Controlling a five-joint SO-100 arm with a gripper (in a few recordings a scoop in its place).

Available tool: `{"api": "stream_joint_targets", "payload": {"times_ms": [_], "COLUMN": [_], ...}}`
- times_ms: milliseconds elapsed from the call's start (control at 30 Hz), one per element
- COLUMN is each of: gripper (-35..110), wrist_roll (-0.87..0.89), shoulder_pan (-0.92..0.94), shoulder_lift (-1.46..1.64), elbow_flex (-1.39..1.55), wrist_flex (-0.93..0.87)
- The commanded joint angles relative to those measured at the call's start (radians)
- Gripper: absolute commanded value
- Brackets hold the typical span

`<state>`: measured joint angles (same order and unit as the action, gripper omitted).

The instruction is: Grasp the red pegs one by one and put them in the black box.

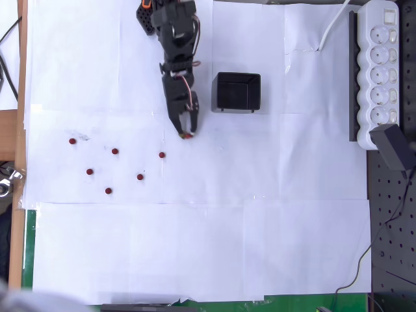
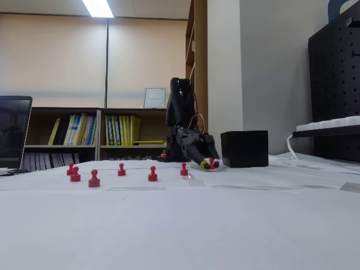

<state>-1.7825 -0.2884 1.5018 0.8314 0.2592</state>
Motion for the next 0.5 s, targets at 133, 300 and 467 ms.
{"api": "stream_joint_targets", "payload": {"times_ms": [133, 300, 467], "gripper": [0, 0, 0], "wrist_roll": [-0.232, -0.259, -0.284], "shoulder_pan": [-0.241, -0.388, -0.446], "shoulder_lift": [-0.166, -0.101, -0.077], "elbow_flex": [0.890, 1.187, 1.149], "wrist_flex": [-1.580, -1.977, -2.062]}}
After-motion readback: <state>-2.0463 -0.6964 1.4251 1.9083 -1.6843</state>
